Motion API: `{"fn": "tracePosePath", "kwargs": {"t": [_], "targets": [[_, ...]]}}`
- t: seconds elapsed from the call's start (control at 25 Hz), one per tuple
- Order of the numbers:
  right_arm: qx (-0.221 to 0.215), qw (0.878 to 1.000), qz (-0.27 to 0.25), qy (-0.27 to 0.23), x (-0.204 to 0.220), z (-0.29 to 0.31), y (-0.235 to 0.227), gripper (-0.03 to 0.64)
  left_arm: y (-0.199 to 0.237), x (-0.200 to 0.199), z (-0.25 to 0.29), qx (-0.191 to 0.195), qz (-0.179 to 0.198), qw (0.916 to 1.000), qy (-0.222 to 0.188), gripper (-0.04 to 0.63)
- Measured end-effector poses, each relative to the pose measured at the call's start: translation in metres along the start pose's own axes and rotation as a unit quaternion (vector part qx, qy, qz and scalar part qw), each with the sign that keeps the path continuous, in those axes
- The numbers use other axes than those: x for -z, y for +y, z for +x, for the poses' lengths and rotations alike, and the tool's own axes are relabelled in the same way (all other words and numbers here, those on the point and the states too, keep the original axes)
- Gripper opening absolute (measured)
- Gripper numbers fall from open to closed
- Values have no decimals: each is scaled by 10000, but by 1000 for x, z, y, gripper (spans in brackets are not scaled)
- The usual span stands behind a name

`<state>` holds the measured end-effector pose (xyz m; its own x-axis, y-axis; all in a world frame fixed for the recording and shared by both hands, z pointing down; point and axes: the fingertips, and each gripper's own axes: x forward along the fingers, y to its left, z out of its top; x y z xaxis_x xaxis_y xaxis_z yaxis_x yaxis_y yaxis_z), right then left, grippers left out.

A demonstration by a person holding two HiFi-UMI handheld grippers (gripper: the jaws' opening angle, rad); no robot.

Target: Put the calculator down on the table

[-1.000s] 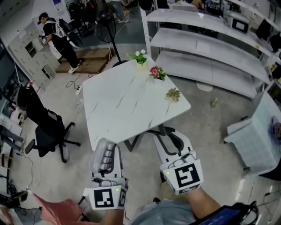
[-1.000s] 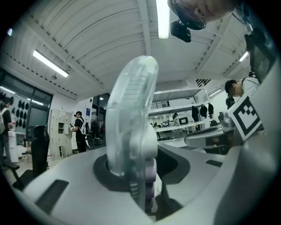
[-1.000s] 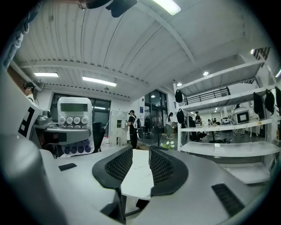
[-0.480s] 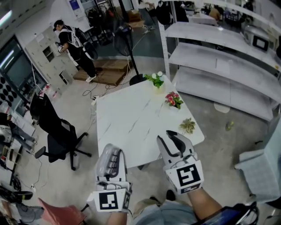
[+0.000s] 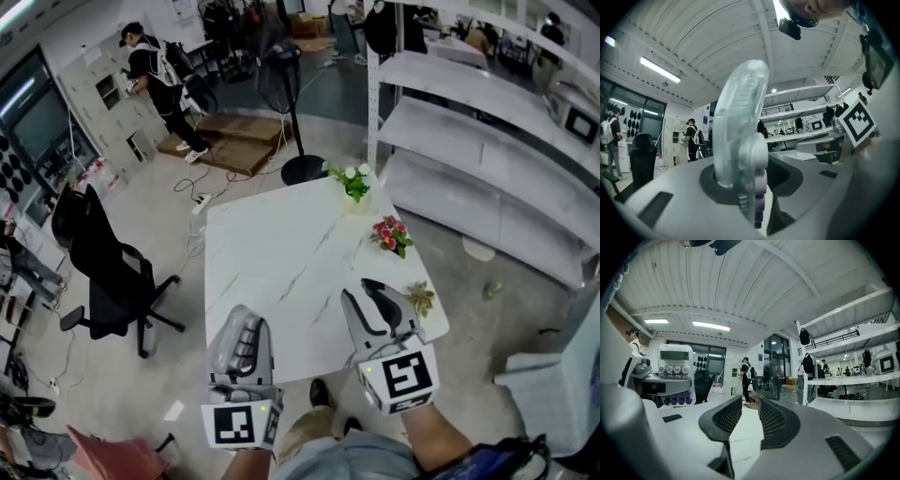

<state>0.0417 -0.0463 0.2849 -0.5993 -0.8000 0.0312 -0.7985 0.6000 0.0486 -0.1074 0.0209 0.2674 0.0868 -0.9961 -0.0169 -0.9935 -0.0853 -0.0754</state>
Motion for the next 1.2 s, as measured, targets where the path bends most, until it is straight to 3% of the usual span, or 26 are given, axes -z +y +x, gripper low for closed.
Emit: {"fn": "tracePosePath", "kwargs": {"t": [0.44,0.72,1.0,1.2], "targets": [[291,9995,-129,-16,-20,103,-8,126,63,-1,99,403,-5,9991,-102,136],[543,9984,-129,-43,-30,132,-18,126,75,-3,145,791,-33,9969,-6,137],[671,9974,8,256,-5,142,-42,126,57,36,176,1062,-63,9934,427,137],[604,9966,136,544,21,151,-59,126,39,88,190,1136,-33,9886,984,137]]}}
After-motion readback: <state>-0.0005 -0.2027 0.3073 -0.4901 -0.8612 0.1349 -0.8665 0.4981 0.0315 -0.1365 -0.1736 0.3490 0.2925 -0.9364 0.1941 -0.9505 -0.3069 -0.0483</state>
